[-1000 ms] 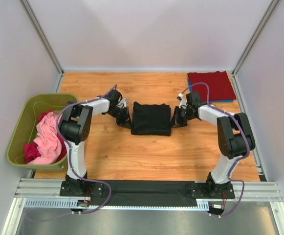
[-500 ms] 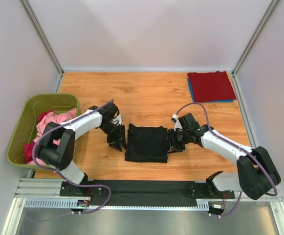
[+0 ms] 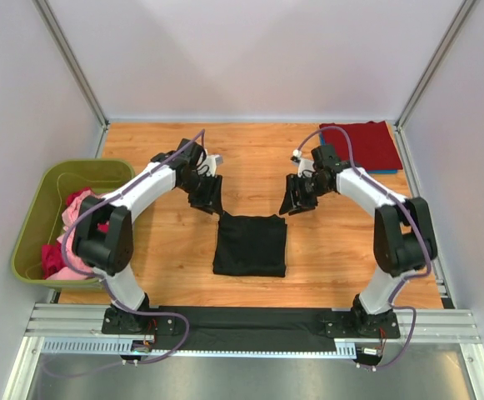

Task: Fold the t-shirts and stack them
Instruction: Fold the tshirt

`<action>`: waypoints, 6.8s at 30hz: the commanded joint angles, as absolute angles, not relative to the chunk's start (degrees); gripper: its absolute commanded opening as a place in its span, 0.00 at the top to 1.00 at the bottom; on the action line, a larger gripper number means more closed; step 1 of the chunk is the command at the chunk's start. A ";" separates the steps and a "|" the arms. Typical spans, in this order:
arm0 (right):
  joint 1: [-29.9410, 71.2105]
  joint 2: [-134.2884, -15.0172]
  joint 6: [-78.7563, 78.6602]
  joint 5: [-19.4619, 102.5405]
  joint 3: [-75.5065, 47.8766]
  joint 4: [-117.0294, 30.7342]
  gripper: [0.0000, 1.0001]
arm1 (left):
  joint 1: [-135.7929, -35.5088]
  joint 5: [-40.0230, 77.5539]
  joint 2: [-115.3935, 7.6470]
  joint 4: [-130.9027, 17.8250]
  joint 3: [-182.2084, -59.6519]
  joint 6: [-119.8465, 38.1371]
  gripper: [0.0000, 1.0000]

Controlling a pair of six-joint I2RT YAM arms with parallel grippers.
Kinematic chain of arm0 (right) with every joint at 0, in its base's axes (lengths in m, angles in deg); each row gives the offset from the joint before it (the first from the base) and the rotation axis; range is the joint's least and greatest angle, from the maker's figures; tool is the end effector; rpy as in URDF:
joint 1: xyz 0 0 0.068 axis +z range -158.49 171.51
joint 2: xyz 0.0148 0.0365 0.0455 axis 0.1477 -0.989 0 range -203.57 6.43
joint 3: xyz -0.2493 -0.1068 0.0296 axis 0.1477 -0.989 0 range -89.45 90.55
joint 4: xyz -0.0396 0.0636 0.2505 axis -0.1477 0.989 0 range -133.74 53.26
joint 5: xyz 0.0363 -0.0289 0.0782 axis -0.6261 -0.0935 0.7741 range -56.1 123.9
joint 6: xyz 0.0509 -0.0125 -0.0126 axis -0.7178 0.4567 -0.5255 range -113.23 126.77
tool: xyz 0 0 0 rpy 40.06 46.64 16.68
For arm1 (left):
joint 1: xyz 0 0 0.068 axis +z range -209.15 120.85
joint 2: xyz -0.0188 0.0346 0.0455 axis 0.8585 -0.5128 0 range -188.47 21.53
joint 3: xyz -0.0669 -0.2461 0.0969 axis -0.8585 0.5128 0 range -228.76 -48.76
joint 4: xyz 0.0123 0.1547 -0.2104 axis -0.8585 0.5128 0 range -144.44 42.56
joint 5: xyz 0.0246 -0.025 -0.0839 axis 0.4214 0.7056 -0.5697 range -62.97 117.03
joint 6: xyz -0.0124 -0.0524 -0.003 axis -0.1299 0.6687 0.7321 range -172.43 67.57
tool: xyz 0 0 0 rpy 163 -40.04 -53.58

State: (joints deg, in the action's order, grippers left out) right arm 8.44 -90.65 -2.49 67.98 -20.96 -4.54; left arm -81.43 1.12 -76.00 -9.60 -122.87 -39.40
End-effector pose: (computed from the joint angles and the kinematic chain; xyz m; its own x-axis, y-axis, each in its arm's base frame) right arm 0.3153 0.1168 0.2151 -0.9455 -0.1485 -0.2896 -0.2956 0.7646 0.5728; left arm 0.3111 -0.1444 0.2345 -0.9481 0.1691 -0.2693 0.2842 0.8305 -0.4791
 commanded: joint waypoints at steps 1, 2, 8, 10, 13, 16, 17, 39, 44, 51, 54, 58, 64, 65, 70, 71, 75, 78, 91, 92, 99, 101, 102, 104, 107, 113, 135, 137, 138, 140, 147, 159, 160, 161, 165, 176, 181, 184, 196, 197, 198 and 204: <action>5.05 -95.87 9.92 77.92 -15.80 -1.03 0.55 | -80.60 -4.76 -80.94 -13.21 -126.63 -46.89 0.50; 4.78 -96.40 12.63 78.71 -15.27 -1.12 0.54 | -80.51 -6.01 -82.25 -13.48 -127.33 -47.16 0.50; 4.78 -101.32 21.96 80.30 -12.37 3.80 0.53 | -80.77 -12.26 -85.34 -14.18 -128.22 -47.78 0.49; 4.69 -101.94 22.24 82.14 -12.63 3.55 0.53 | -80.95 -12.78 -86.30 -12.69 -128.48 -49.00 0.50; 4.78 -102.73 22.15 82.24 -13.25 2.58 0.53 | -81.56 -13.22 -86.48 -11.72 -128.39 -50.32 0.51; 4.78 -103.61 22.23 82.06 -13.16 2.57 0.52 | -82.00 -13.49 -86.75 -11.46 -127.78 -51.02 0.51; 4.95 -103.96 22.32 82.15 -12.99 2.66 0.52 | -82.26 -13.58 -86.84 -11.37 -127.77 -51.12 0.51; 6.54 -105.90 21.18 80.04 -16.23 0.03 0.52 | -85.08 -6.02 -86.40 -12.34 -124.70 -52.17 0.58; 6.54 -105.37 20.83 81.01 -17.38 -0.50 0.52 | -85.25 -4.09 -85.08 -10.23 -126.72 -52.35 0.55; 6.27 -104.23 21.09 81.01 -18.08 -1.29 0.51 | -87.89 1.71 -79.72 -10.49 -126.37 -52.35 0.52; 6.01 -104.31 21.27 81.36 -17.82 -1.38 0.50 | -88.33 3.12 -79.98 -9.96 -126.28 -53.74 0.51; 5.92 -104.84 21.62 81.45 -17.38 -1.12 0.50 | -88.33 6.62 -81.21 -9.96 -125.14 -54.28 0.51; 6.01 -104.84 21.36 80.83 -17.55 -1.91 0.52 | -88.33 9.18 -84.89 -10.84 -125.57 -53.40 0.51; 6.01 -104.93 21.36 80.66 -17.55 -1.73 0.53 | -88.33 9.10 -85.42 -11.10 -125.75 -53.14 0.51; 6.36 -104.93 20.83 80.04 -17.73 -2.61 0.55 | -88.33 7.43 -87.01 -13.13 -126.63 -52.70 0.51; 6.45 -104.93 20.83 79.95 -17.64 -2.61 0.56 | -88.33 7.51 -87.36 -13.04 -126.81 -52.70 0.51; 6.89 -105.19 20.30 78.20 -17.55 -2.79 0.56 | -88.33 8.30 -88.68 -11.90 -127.77 -52.70 0.55; 7.50 -105.19 19.95 77.15 -17.47 -3.05 0.56 | -88.33 7.78 -88.77 -12.25 -127.95 -52.70 0.64; 7.68 -95.19 16.52 70.29 -19.49 -5.78 1.00 | -88.42 10.76 -84.55 -9.53 -128.48 -48.75 1.00; 7.68 -94.74 16.52 70.37 -19.40 -5.51 1.00 | -88.42 11.11 -84.38 -9.52 -128.39 -48.48 1.00; 7.77 -91.48 15.38 68.97 -19.49 -5.77 1.00 | -88.42 12.79 -81.91 -10.05 -128.65 -44.18 1.00; 7.77 -91.57 14.33 68.97 -18.96 -6.91 1.00 | -88.42 13.05 -81.74 -9.88 -129.09 -42.95 1.00; 7.94 -91.66 14.06 69.14 -18.70 -7.26 1.00 | -88.42 13.05 -81.39 -9.79 -129.53 -42.51 1.00; 8.55 -91.75 13.80 68.71 -17.65 -7.27 1.00 | -88.42 12.79 -80.69 -10.40 -129.45 -41.19 1.00; 9.26 -91.31 13.80 68.18 -17.38 -7.70 1.00 | -88.42 14.19 -79.28 -10.67 -129.18 -40.31 1.00; 9.53 -90.17 12.83 66.16 -16.94 -9.72 1.00 | -88.42 19.37 -76.47 -10.57 -129.36 -38.47 1.00; 9.53 -95.86 5.62 58.08 -16.15 -24.93 1.00 | -86.23 28.26 -93.07 -10.66 -144.64 -34.77 1.00; 9.44 -97.71 5.54 55.28 -15.36 -26.07 1.00 | -84.91 28.00 -96.31 -10.93 -148.40 -34.42 1.00; 9.52 -99.98 5.28 53.69 -14.05 -25.99 1.00 | -84.56 28.43 -97.46 -11.28 -149.73 -34.33 0.99; 9.35 -101.84 4.31 49.22 -12.81 -26.95 0.99 | -83.16 27.47 -101.40 -11.46 -156.03 -34.76 0.95; 8.82 -100.63 -0.35 40.32 -10.43 -22.91 0.67 | -81.65 24.04 -103.72 -6.62 -166.37 -35.91 0.57; 8.56 -97.81 -13.96 43.83 -10.88 -13.69 0.46 | -82.70 8.84 -96.33 -9.17 -153.27 -35.30 0.53; 8.38 -98.51 -17.11 44.00 -11.05 -13.60 0.46 | -82.97 8.05 -96.24 -10.04 -152.48 -34.95 0.53; 8.30 -99.04 -19.05 43.83 -11.14 -13.60 0.45 | -83.67 6.56 -95.81 -10.92 -150.38 -34.60 0.53; 8.29 -100.18 -24.51 46.81 -16.12 -19.38 0.43 | -85.43 6.46 -94.75 -14.00 -144.66 -33.01 0.53; 5.05 -100.89 -21.98 53.58 -29.13 -33.71 0.73 | -88.41 6.11 -88.25 -18.49 -131.12 -26.07 0.53; 2.68 -99.92 -19.08 56.22 -30.21 -36.53 0.93 | -88.51 7.50 -82.02 -18.49 -130.23 -21.94 0.50; 2.23 -100.36 -16.89 57.36 -28.72 -36.45 0.94 | -87.63 10.32 -82.87 -17.00 -132.77 -23.42 0.50; 5.21 -89.56 -29.60 53.15 -29.39 -25.35 0.39 | -80.86 2.26 -103.34 -14.97 -153.15 -31.78 0.53; 5.74 -88.33 -31.97 52.54 -30.72 -26.24 0.36 | -80.86 1.81 -104.40 -14.62 -154.31 -31.95 0.53; 7.23 -88.06 -32.43 51.66 -31.52 -27.21 0.35 | -80.86 1.72 -105.28 -14.10 -155.36 -32.22 0.53; 11.10 -91.74 -34.97 44.10 -32.67 -29.68 0.32 | -80.77 2.94 -109.95 -12.60 -160.64 -33.27 0.53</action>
State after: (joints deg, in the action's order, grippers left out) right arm 10.16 -89.95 -30.97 49.52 -32.04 -27.03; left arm -80.52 4.46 -109.73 -13.53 -156.53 -31.11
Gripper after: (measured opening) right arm 0.674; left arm 0.469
